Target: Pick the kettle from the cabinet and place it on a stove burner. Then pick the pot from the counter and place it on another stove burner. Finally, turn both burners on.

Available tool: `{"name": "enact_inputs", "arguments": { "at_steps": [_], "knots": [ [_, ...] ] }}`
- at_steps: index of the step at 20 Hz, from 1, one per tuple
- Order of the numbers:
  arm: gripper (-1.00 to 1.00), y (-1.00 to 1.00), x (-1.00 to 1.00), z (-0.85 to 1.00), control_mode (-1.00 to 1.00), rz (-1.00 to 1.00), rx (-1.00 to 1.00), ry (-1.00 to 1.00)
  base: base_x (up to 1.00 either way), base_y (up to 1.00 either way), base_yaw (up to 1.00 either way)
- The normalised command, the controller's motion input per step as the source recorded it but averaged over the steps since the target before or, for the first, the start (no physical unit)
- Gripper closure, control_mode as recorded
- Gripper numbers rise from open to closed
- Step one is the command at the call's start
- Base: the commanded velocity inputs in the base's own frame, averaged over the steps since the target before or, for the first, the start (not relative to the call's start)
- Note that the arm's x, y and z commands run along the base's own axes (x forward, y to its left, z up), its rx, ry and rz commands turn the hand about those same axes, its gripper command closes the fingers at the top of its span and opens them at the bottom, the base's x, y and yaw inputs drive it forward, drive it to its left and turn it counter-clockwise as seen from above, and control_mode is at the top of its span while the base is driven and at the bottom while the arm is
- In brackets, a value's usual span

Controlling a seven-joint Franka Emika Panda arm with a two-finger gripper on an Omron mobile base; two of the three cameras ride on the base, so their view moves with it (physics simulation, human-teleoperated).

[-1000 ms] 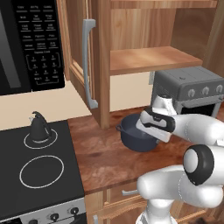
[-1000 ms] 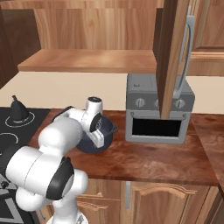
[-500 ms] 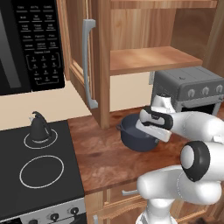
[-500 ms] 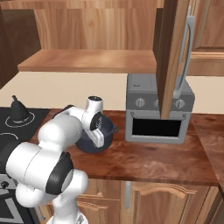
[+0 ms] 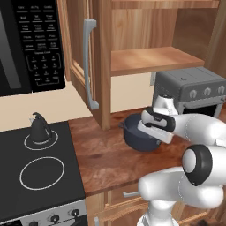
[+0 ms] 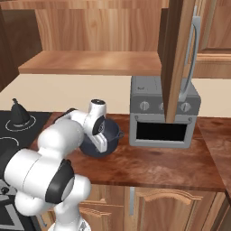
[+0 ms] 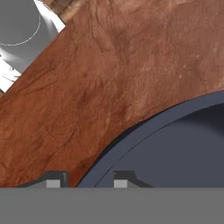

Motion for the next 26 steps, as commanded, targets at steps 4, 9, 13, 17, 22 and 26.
{"name": "enact_inputs", "arguments": {
  "at_steps": [4,9,13,17,22,26],
  "knots": [
    [1.00,0.00,-0.16,0.03,-1.00,-0.05,0.00,-0.13,0.00,0.00,0.00],
    [1.00,0.00,-0.21,0.15,-1.00,-0.07,0.00,-0.13,0.00,0.00,0.00],
    [1.00,0.00,-0.26,0.25,-1.00,-0.08,0.00,-0.08,0.00,0.00,0.00],
    [1.00,-0.01,-0.25,0.39,-1.00,-0.09,-0.01,-0.01,0.00,0.00,0.00],
    [1.00,-0.01,-0.23,0.31,-1.00,-0.07,-0.02,0.00,0.00,0.00,0.00],
    [1.00,-0.02,-0.19,0.14,-1.00,-0.06,-0.01,0.00,0.00,0.00,0.00]
  ]
}}
